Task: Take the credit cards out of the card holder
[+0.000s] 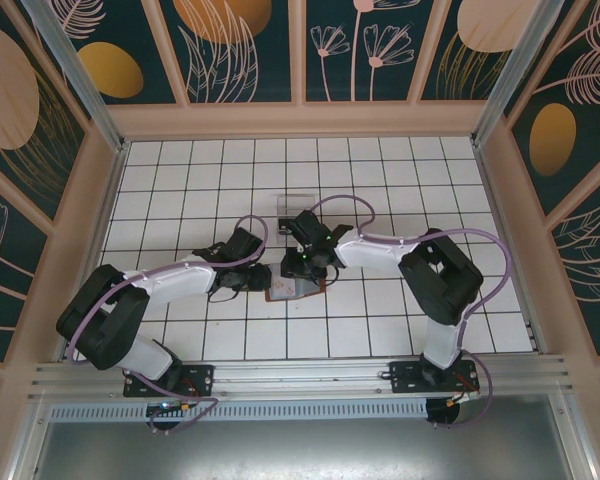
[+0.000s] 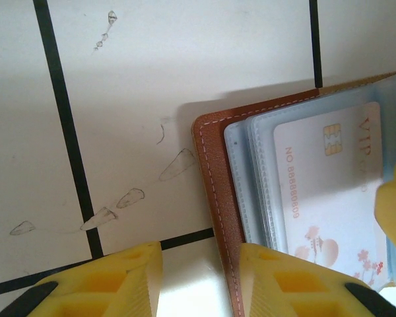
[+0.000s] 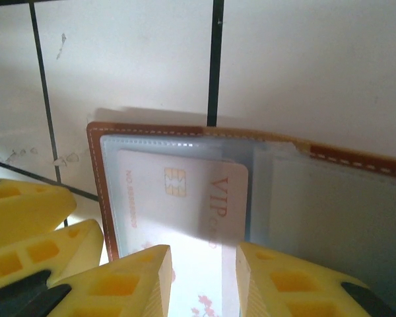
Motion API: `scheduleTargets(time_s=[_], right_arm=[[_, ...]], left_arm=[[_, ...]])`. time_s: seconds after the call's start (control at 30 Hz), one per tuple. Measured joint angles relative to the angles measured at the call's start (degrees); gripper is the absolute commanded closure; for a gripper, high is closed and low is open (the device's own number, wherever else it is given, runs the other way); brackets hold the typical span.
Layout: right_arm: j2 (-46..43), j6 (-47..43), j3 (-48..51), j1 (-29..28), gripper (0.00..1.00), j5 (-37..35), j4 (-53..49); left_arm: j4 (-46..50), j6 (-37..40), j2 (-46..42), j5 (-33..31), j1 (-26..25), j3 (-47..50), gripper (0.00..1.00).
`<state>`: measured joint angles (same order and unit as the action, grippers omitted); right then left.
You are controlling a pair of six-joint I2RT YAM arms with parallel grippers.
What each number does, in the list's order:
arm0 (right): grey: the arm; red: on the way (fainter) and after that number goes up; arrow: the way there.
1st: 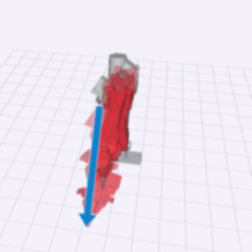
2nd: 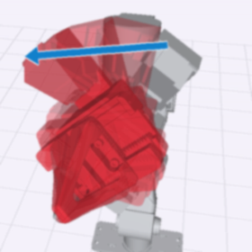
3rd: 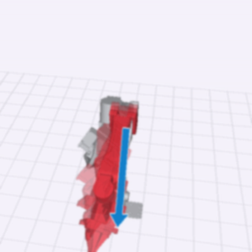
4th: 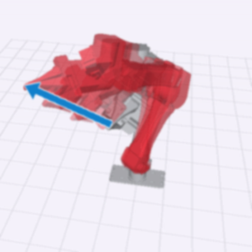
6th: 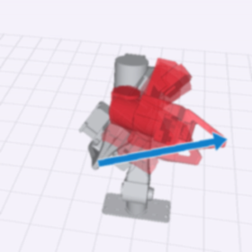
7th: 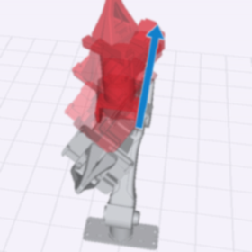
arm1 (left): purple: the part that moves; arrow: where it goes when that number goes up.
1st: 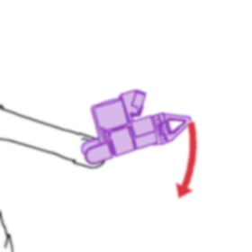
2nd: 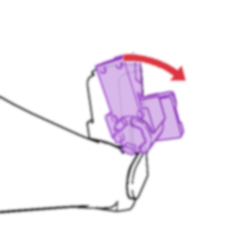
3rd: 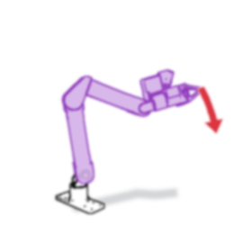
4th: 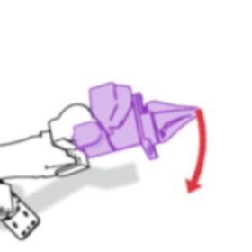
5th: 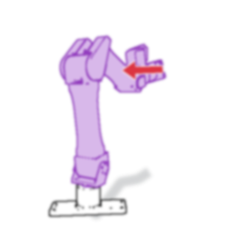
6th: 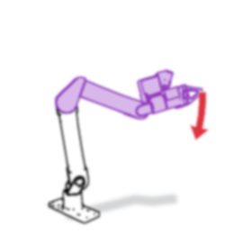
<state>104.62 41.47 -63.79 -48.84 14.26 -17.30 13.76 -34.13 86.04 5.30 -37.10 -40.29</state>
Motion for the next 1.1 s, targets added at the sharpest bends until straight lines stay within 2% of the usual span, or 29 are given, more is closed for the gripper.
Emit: scheduleTargets(time_s=[0.53,1.1], right_arm=[[-0.3,0.0,3.5,0.0,0.68,3.9,3.8],[-1.0,-0.7,0.6,-1.5,0.69,-5.5,-5.1]], left_arm=[[-0.1,-1.1,-0.1,0.2,0.0,-0.1,0.61],[-0.1,-1.1,-0.5,0.9,0.0,-1.3,0.55]])
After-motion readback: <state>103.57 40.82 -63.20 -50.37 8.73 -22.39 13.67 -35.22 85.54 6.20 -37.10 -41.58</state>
